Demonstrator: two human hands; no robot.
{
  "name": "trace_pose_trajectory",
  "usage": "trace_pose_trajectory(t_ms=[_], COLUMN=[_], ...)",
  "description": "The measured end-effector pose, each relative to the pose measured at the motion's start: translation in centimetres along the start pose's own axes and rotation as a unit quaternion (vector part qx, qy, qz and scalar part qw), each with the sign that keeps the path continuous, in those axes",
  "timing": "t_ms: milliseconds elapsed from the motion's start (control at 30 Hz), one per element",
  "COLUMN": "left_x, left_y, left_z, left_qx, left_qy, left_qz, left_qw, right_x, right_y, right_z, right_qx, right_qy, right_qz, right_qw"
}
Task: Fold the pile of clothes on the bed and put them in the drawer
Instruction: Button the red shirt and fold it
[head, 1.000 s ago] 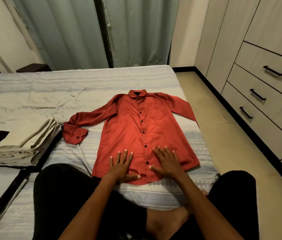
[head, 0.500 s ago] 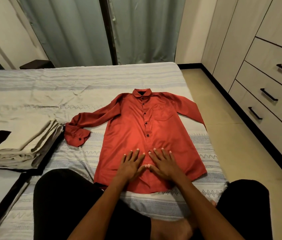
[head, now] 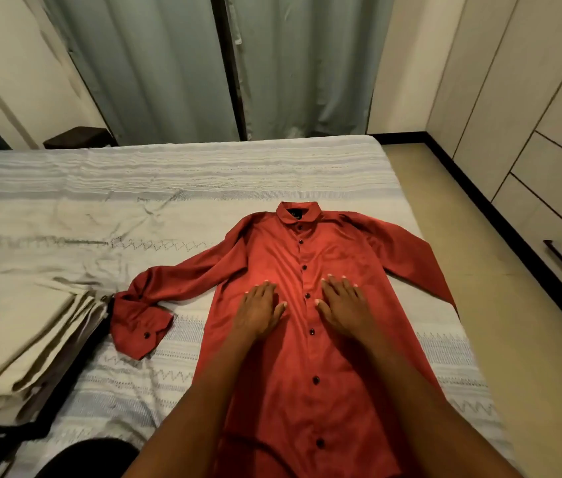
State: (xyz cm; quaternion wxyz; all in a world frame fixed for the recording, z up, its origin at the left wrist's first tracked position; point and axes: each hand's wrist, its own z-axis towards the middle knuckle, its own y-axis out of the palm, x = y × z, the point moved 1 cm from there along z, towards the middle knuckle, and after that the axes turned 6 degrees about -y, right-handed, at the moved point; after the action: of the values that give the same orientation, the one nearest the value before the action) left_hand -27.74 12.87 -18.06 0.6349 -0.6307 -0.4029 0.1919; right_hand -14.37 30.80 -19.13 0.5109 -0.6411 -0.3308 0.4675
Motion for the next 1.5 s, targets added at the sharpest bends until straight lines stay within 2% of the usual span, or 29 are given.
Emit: trace_pose_trajectory(t_ms=[167, 300, 367, 467, 600, 667, 733, 800, 933, 1000, 1133, 1200, 1300, 1400, 1500], left_x=[-1.0, -3.2, -5.4, -7.7, -8.2, -8.5, -8.9, -9.1, -7.6, -6.7, -4.9, -4.1, -2.7, -1.8, -0.8], left_y=[-0.6, 0.2, 0.4, 0.3, -1.1, -1.8, -2.5, -3.3, -6.6, -9.5, -17.2, -21.4, -27.4, -32.4, -37.2], left_z=[10.2, 16.2, 18.2, 21.0, 24.4, 25.9, 27.1, 28.1, 29.0, 28.1, 25.0, 23.0, 19.3, 15.5, 11.3], left_qx=[0.002, 0.020, 0.081, 0.177, 0.292, 0.265, 0.192, 0.152, 0.180, 0.176, 0.150, 0.132, 0.116, 0.074, -0.019], left_qy=[-0.033, -0.161, -0.212, -0.227, -0.179, -0.147, -0.143, -0.138, -0.099, -0.106, -0.112, -0.126, -0.128, -0.077, -0.025], left_qz=[-0.051, -0.053, -0.048, 0.005, 0.069, 0.088, 0.096, 0.101, 0.123, 0.079, -0.013, -0.076, -0.220, -0.334, -0.300], left_qw=[0.998, 0.985, 0.973, 0.958, 0.937, 0.949, 0.966, 0.973, 0.971, 0.976, 0.982, 0.980, 0.960, 0.936, 0.953], right_x=[3.1, 6.9, 9.1, 12.0, 12.6, 13.3, 14.2, 14.7, 13.9, 13.5, 12.0, 10.9, 9.0, 6.6, 4.1], right_y=[-0.2, 0.6, 0.3, -0.3, -1.2, -1.6, -2.1, -3.2, -7.4, -10.0, -16.8, -20.5, -26.4, -32.3, -38.2], right_z=[9.6, 16.6, 19.2, 22.1, 24.2, 25.1, 25.8, 26.3, 26.6, 25.9, 23.8, 22.5, 20.0, 16.6, 12.1], right_qx=[-0.001, -0.017, 0.005, 0.076, 0.215, 0.218, 0.160, 0.114, 0.084, 0.080, 0.086, 0.100, 0.129, 0.158, 0.147], right_qy=[-0.006, -0.011, 0.030, 0.124, 0.106, 0.108, 0.122, 0.114, 0.085, 0.101, 0.114, 0.133, 0.161, 0.168, 0.116], right_qz=[-0.010, -0.033, -0.065, -0.108, -0.127, -0.105, -0.099, -0.121, -0.089, -0.061, -0.144, -0.139, -0.012, 0.099, 0.168], right_qw=[1.000, 0.999, 0.997, 0.983, 0.962, 0.964, 0.975, 0.979, 0.989, 0.990, 0.979, 0.976, 0.978, 0.968, 0.968])
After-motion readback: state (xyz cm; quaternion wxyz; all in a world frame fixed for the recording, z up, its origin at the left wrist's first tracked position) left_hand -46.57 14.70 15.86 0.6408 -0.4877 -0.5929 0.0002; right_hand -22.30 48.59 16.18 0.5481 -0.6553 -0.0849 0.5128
